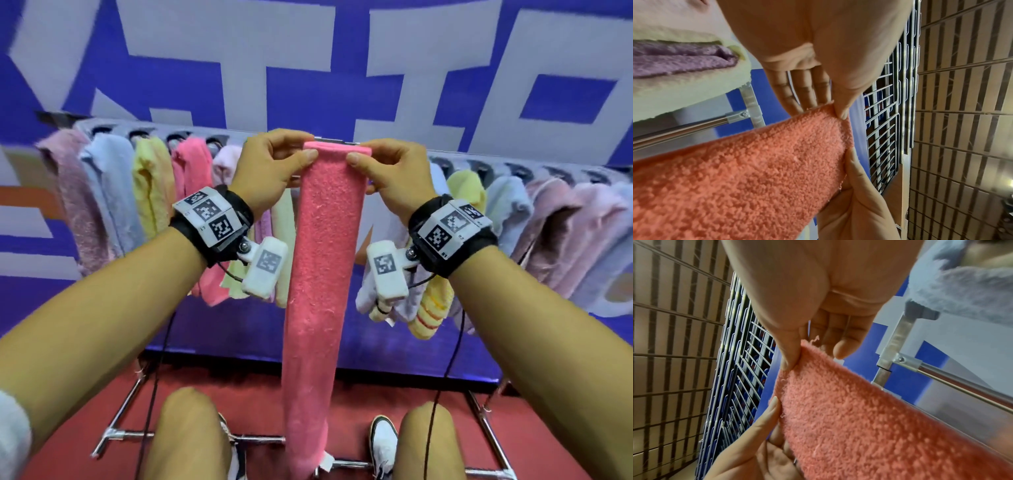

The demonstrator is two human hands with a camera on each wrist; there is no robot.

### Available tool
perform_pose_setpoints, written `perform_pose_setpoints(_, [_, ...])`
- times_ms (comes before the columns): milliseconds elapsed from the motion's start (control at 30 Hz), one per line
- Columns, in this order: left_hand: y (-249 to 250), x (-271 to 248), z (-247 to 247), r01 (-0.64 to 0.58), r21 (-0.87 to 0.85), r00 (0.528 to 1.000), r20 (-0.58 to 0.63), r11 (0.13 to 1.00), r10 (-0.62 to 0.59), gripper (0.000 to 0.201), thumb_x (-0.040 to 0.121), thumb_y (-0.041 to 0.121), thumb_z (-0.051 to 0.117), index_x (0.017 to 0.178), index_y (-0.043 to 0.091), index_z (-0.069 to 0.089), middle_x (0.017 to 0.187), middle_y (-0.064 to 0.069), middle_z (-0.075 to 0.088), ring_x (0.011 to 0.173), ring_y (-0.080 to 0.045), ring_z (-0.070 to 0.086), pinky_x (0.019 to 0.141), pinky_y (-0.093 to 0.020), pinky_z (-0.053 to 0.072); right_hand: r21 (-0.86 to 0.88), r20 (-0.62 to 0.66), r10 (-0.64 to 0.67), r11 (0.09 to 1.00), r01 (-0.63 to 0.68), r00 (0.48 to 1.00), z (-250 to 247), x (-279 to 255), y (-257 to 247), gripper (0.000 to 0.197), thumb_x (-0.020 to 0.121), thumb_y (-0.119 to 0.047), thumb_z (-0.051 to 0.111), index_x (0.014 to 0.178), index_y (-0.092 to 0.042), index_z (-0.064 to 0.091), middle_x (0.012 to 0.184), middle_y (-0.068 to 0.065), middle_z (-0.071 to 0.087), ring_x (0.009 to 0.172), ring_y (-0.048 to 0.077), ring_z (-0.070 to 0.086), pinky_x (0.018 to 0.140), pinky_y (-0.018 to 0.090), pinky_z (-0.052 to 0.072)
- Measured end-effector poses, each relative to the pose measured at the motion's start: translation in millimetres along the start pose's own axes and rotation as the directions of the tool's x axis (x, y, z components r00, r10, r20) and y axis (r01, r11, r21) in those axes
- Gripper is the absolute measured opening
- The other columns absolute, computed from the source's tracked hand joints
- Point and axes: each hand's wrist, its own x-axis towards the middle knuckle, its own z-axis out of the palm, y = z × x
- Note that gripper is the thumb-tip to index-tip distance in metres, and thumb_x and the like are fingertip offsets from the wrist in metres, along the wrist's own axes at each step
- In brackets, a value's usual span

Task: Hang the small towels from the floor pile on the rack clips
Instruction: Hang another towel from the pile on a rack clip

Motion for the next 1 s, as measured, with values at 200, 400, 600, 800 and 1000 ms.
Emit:
perform_pose_setpoints(200, [39.4,40.8,2.5,-0.028,-0.031,0.999,-0.037,0.999,0.027,0.016,0.088,0.006,0.070,0.099,0.016,0.068,0.072,0.010,0.070,0.066,-0.008,0.068,0.062,-0.026,0.055,-0.013,-0.017,-0.033,0.999,0.033,0.999,-9.4,39.5,-39.6,0.009,0.085,-0.013,0.074,0.092,-0.007,0.072,0.084,0.007,0.072,0.078,0.016,0.068,0.064,0.036,0.060])
perform_pose_setpoints(400, [57.4,74.5,18.4,-0.052,-0.090,0.998,-0.048,0.995,0.048,0.015,0.089,0.009,0.069,0.104,0.012,0.066,0.081,0.001,0.069,0.065,-0.009,0.067,0.060,-0.024,0.053,-0.032,-0.068,-0.046,0.999,0.044,0.997,-22.1,71.2,-58.6,0.005,0.084,-0.015,0.076,0.085,-0.014,0.071,0.084,0.004,0.071,0.078,0.017,0.067,0.070,0.048,0.059])
perform_pose_setpoints(600, [13.7,72.5,32.6,0.034,-0.044,0.998,0.053,0.998,-0.031,0.017,0.085,0.006,0.073,0.098,0.017,0.069,0.081,-0.007,0.072,0.066,-0.015,0.068,0.066,-0.034,0.058,-0.175,0.064,0.075,0.982,-0.063,0.995,-18.4,68.9,-10.2,0.030,0.079,-0.028,0.081,0.105,-0.019,0.069,0.100,0.004,0.070,0.092,0.017,0.067,0.073,0.029,0.053])
perform_pose_setpoints(800, [0.0,67.8,38.4,0.070,-0.099,0.995,0.078,0.993,-0.062,0.015,0.087,0.006,0.071,0.101,0.010,0.068,0.085,-0.008,0.071,0.067,-0.013,0.069,0.061,-0.025,0.055,-0.264,0.131,-0.021,0.963,0.055,0.991,-17.0,61.8,-6.8,0.021,0.085,-0.024,0.076,0.095,-0.006,0.076,0.089,0.012,0.074,0.076,0.011,0.066,0.074,0.031,0.055])
perform_pose_setpoints(1000, [-0.8,62.1,46.4,0.109,-0.224,0.987,0.142,0.969,-0.078,0.011,0.083,0.032,0.069,0.085,0.021,0.073,0.077,-0.008,0.062,0.064,-0.020,0.056,0.058,-0.026,0.047,-0.310,0.110,-0.082,0.944,0.113,0.991,-19.4,62.4,-25.6,0.017,0.088,-0.023,0.073,0.090,-0.007,0.074,0.084,0.005,0.072,0.074,0.008,0.064,0.071,0.027,0.053])
